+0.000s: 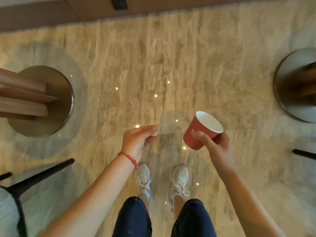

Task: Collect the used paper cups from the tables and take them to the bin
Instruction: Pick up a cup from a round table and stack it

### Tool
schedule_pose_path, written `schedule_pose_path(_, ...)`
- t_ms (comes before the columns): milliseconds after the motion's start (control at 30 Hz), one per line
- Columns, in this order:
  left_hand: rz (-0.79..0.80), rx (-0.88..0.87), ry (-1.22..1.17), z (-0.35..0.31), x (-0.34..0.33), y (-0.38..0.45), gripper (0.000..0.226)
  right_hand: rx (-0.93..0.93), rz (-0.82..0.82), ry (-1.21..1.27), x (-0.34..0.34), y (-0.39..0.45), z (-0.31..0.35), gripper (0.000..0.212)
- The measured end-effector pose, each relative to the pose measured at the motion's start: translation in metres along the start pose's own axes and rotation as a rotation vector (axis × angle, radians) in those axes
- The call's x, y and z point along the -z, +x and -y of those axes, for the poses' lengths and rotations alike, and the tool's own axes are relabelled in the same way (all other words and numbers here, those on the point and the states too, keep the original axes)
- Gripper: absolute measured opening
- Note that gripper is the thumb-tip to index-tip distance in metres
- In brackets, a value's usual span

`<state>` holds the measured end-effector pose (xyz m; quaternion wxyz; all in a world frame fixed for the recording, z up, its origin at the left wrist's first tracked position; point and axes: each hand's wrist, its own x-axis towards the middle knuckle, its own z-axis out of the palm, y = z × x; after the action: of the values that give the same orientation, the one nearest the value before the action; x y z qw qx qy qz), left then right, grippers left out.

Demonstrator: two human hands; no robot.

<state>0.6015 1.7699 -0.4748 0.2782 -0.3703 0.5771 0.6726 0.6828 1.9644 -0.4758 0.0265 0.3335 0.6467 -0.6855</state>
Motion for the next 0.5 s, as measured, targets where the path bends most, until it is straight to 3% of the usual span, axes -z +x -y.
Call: schedule_pose_path(500,0.157,-0.127,0.007,-0.146,-0.083,-0.233,0.01,0.197,-0.099,0.102,0.074,-0.114,0.239,0.036)
